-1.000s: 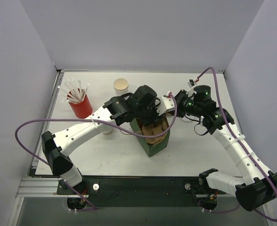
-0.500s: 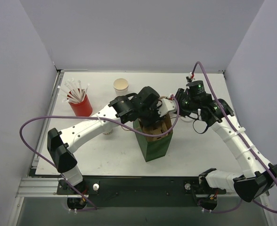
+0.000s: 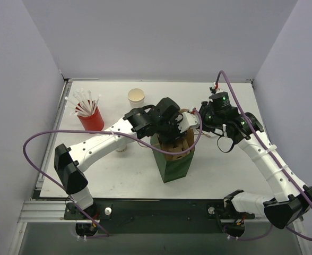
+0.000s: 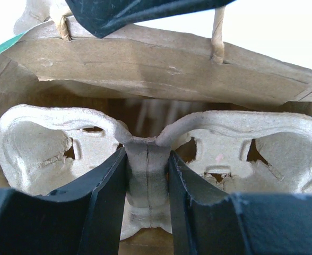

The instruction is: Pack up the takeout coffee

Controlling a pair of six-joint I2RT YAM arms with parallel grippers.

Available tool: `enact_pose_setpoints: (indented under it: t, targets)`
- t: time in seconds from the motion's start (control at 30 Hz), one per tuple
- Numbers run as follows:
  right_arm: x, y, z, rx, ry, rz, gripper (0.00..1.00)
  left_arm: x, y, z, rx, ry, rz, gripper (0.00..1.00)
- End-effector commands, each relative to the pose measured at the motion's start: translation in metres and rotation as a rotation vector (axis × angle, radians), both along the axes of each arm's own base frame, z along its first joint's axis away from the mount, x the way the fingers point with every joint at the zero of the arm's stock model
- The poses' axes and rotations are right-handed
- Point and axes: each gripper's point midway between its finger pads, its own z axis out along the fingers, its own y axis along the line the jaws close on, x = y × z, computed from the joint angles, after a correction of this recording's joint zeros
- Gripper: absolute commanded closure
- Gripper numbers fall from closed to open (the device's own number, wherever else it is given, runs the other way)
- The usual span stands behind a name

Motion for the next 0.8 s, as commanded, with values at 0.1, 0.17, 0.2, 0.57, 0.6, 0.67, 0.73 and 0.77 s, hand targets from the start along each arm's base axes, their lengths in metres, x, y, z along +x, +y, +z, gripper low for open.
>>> enact_pose_setpoints:
  t: [0.1, 0.17, 0.2, 0.57, 0.6, 0.67, 0.73, 0.77]
  targets:
    - [-0.002, 0.02, 0.028, 0.105, -0.098, 0.054, 1.0, 0.002, -0.012, -0.026, 0.018, 0.033, -0.019, 0.61]
    - [-0.002, 0.023, 0.03, 0.125, -0.103, 0.062, 1.0, 0.002, -0.013, -0.032, 0.023, 0.043, -0.022, 0.61]
    - [-0.002, 0.024, 0.029, 0.124, -0.101, 0.063, 1.0, 0.002, -0.013, -0.035, 0.03, 0.051, -0.022, 0.61]
    - [-0.001, 0.024, 0.031, 0.134, -0.115, 0.065, 1.0, 0.006, -0.008, -0.048, 0.074, 0.04, 0.005, 0.62]
    - [-0.001, 0.025, 0.031, 0.132, -0.117, 0.07, 1.0, 0.006, -0.008, -0.048, 0.074, 0.037, 0.007, 0.62]
    - [-0.002, 0.025, 0.03, 0.13, -0.114, 0.07, 1.0, 0.007, -0.008, -0.047, 0.073, 0.034, 0.006, 0.62]
    - [-0.002, 0.025, 0.029, 0.131, -0.112, 0.07, 1.0, 0.008, -0.009, -0.047, 0.072, 0.032, 0.007, 0.61]
    - [-0.003, 0.025, 0.027, 0.131, -0.108, 0.072, 1.0, 0.008, -0.009, -0.048, 0.075, 0.032, 0.008, 0.61]
